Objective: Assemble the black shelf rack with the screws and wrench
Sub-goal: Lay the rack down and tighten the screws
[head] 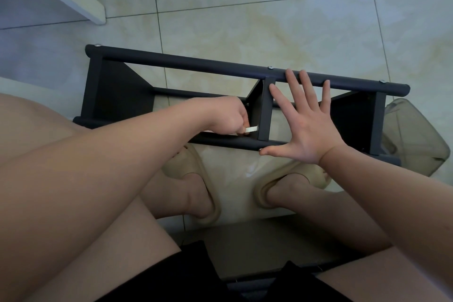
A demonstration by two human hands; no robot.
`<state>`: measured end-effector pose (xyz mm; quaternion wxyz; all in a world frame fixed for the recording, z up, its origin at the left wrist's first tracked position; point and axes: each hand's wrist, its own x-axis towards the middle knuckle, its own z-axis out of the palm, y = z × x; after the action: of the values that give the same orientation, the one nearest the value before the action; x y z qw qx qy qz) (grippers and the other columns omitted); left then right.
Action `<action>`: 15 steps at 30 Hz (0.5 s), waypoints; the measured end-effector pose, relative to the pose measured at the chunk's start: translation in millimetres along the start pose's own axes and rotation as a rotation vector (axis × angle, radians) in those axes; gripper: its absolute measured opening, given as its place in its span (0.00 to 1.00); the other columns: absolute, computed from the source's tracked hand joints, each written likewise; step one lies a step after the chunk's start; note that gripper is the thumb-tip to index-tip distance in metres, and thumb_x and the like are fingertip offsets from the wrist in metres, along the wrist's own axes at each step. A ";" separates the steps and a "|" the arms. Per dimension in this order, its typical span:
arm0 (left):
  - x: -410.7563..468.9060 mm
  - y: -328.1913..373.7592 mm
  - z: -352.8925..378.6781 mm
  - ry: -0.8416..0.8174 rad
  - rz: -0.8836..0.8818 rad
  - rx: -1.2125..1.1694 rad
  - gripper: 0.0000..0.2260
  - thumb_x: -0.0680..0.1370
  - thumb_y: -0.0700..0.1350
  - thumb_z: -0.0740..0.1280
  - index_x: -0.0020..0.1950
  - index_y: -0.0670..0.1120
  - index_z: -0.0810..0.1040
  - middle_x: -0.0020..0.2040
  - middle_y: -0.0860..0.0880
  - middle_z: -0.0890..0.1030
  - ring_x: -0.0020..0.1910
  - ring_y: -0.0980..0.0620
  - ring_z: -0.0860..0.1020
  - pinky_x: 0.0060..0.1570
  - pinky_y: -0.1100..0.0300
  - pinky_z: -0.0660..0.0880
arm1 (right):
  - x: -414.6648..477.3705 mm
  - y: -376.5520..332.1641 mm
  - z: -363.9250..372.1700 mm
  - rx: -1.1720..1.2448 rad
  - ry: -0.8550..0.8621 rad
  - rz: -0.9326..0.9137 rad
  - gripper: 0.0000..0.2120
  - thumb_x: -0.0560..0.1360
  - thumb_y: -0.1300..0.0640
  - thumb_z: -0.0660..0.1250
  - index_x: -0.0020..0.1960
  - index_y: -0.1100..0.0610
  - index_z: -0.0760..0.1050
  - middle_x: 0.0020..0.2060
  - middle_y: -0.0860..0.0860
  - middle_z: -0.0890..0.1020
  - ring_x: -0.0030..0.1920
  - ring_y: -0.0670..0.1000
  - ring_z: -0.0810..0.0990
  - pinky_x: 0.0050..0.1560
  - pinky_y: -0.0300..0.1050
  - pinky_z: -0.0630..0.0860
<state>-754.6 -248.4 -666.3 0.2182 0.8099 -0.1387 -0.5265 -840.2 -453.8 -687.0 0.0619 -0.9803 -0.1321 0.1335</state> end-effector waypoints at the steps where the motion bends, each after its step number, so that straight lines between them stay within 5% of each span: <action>1: 0.5 1.4 -2.4 0.023 0.005 0.053 0.09 0.79 0.41 0.68 0.40 0.53 0.79 0.40 0.56 0.79 0.42 0.54 0.76 0.38 0.61 0.68 | 0.0 0.1 0.2 0.002 0.002 0.000 0.61 0.63 0.15 0.55 0.84 0.50 0.48 0.83 0.57 0.44 0.82 0.62 0.39 0.74 0.75 0.37; 8: 4.0 1.2 -10.0 0.110 0.004 0.072 0.12 0.77 0.38 0.68 0.38 0.54 0.79 0.38 0.60 0.77 0.40 0.59 0.74 0.36 0.63 0.67 | -0.1 0.5 1.0 0.001 0.010 -0.002 0.61 0.63 0.15 0.55 0.84 0.50 0.47 0.83 0.57 0.44 0.82 0.62 0.40 0.74 0.75 0.37; 15: 7.2 4.5 -4.5 0.157 -0.067 -0.368 0.08 0.76 0.39 0.68 0.42 0.51 0.81 0.47 0.46 0.83 0.44 0.52 0.79 0.41 0.61 0.75 | -0.2 0.6 1.4 -0.005 0.019 -0.004 0.60 0.63 0.15 0.55 0.84 0.50 0.48 0.83 0.58 0.45 0.82 0.62 0.40 0.74 0.75 0.36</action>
<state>-747.5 -254.6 -668.2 0.3551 0.7991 0.0045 -0.4851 -840.6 -454.4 -688.4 0.0610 -0.9814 -0.1336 0.1237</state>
